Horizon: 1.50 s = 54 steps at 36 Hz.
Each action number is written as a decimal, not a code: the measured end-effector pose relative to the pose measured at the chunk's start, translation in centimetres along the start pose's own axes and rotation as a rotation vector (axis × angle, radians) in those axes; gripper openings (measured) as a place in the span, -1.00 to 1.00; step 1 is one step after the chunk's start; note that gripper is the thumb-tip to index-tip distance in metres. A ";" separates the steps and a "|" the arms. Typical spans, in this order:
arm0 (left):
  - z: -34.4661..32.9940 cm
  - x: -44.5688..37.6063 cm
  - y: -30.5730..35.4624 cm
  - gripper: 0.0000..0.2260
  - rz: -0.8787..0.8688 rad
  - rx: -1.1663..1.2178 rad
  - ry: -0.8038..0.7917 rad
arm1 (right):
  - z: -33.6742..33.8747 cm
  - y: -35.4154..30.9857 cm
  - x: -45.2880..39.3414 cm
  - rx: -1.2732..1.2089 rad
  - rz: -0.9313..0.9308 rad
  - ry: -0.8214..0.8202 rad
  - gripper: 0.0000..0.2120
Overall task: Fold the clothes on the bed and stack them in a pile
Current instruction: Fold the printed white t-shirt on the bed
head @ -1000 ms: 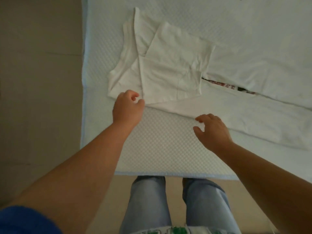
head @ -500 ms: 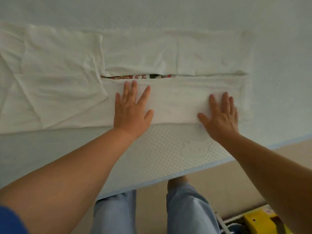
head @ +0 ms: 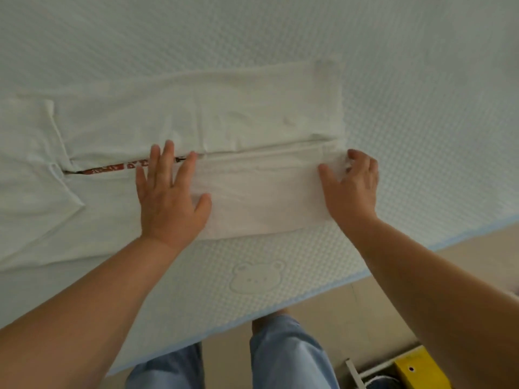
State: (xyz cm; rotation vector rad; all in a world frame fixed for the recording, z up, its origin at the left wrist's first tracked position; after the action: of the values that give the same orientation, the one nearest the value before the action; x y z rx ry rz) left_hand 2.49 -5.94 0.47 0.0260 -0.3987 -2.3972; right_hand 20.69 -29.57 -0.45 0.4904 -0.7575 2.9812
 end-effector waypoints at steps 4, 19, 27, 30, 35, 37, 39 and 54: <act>-1.4 -2.3 0.8 -0.36 0.019 -0.037 -0.056 | -0.7 -1.2 -3.8 -0.022 -0.125 -0.059 -0.37; 0.3 -5.2 2.8 -0.60 -0.080 0.174 -0.001 | -1.9 -1.8 -5.7 0.021 -0.124 -0.197 -0.57; -1.4 -11.9 -1.9 -0.39 0.023 -0.118 -0.102 | -2.6 -2.0 -5.4 0.143 -0.027 -0.107 -0.75; -2.7 -11.9 1.0 -0.35 -0.148 -0.108 -0.167 | -2.4 -1.7 -5.6 0.128 -0.036 -0.102 -0.68; -3.2 -11.7 2.8 -0.30 -0.258 -0.077 -0.106 | -2.5 -1.4 -6.4 0.142 -0.047 -0.133 -0.63; -3.5 -11.6 2.8 -0.29 -0.289 -0.088 -0.078 | -2.5 -1.3 -6.5 0.149 -0.044 -0.126 -0.64; -4.6 -11.6 2.4 -0.29 -0.277 -0.147 -0.122 | -2.5 -1.3 -6.4 0.146 -0.027 -0.114 -0.67; 1.2 -10.0 0.9 -0.54 -0.019 0.319 -0.062 | 1.3 -7.5 -2.2 0.111 0.202 -0.077 -0.75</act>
State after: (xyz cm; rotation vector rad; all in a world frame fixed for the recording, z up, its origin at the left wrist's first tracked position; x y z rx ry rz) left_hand 10.47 0.25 0.95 0.0992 -0.8092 -2.3338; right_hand 23.93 -23.49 3.45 0.5684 -0.6885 3.2226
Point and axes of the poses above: each hand's wrist, its own x-axis away from the middle knuckle, its own z-axis out of the back of the hand, y = z × x, the point moved 8 cm from there along -x, towards the middle knuckle, and after that the axes turned 11 degrees about y, right-handed, at the moved point
